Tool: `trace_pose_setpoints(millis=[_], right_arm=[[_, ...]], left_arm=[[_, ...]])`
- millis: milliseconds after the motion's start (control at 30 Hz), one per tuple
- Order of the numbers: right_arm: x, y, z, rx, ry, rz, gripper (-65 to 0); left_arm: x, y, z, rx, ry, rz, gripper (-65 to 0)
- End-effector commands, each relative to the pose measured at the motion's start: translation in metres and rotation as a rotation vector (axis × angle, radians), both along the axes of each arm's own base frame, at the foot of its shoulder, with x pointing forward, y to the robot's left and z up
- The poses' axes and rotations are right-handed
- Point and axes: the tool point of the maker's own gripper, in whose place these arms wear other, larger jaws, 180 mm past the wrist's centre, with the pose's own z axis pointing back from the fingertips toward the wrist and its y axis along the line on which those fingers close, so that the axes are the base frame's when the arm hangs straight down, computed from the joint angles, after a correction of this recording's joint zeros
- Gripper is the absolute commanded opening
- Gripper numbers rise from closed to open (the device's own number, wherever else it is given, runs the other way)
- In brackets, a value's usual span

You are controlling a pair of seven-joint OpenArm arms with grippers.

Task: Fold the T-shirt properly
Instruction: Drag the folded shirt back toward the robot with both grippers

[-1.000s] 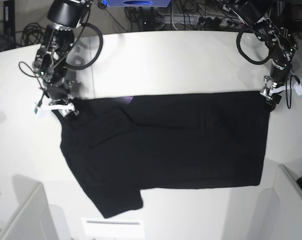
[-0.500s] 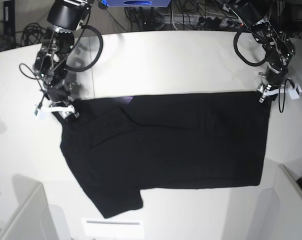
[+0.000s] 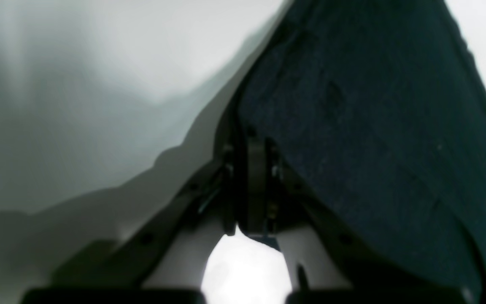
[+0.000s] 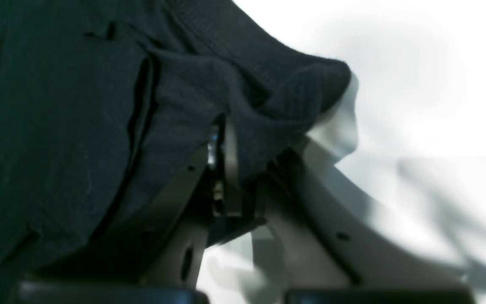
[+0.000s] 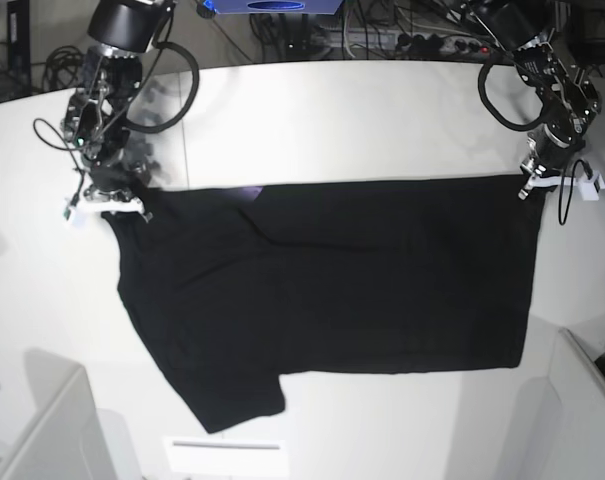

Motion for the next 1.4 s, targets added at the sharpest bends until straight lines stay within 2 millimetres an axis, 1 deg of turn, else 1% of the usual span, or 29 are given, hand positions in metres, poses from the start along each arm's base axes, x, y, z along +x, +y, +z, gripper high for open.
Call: trace_pose_setpoints(millis=[0,33,200,367,567,767,900,967,1000,1067,1267,1367], right_arm=[[0.001,-0.009,0.011,-0.034,-0.022,-0.009,-65.0],[-0.003,-0.010,0.013,-0.043,-0.024,-0.008,-65.0],[-0.022,-0.014,0.026,-0.087,-0.039,0.000,-65.0],[-0.046,-0.016,0.032,-0.121,-0.027,0.011,-65.0],[-0.072,-0.017,0.032,-0.143,0.007,0.021,-65.0],[-0.092,-0.017,0.036,-0.165,0.026,0.032,-65.0],[-0.108,-0.016,0.040,-0.179,0.041,0.041,-65.0],[-0.116,-0.016,0.038,-0.181,0.058,0.043,-65.0],[-0.120,-0.016,0.037,-0.180,0.067,0.044,-65.0],[-0.125,-0.016,0.034,-0.180,0.079,0.045,-65.0],[-0.137,-0.015,0.030,-0.178,0.107,0.047,-65.0],[-0.140,-0.015,0.028,-0.178,0.116,0.048,-65.0]], left_arm=[[-0.001,0.007,0.009,0.032,-0.015,-0.004,-65.0],[-0.001,0.007,0.012,0.040,-0.018,-0.008,-65.0],[-0.019,0.007,0.021,0.093,-0.004,-0.033,-65.0],[-0.040,0.007,0.026,0.135,0.026,-0.055,-65.0],[-0.066,0.008,0.019,0.145,0.078,-0.059,-65.0],[-0.093,0.005,0.007,0.140,0.147,-0.071,-65.0],[-0.103,0.008,0.005,0.143,0.166,-0.065,-65.0],[-0.109,0.008,0.004,0.145,0.180,-0.064,-65.0],[-0.109,0.008,0.006,0.150,0.176,-0.066,-65.0],[-0.115,0.008,0.008,0.161,0.187,-0.075,-65.0],[-0.122,0.001,0.021,0.194,0.182,-0.099,-65.0],[-0.125,-0.001,0.021,0.193,0.189,-0.102,-65.0]])
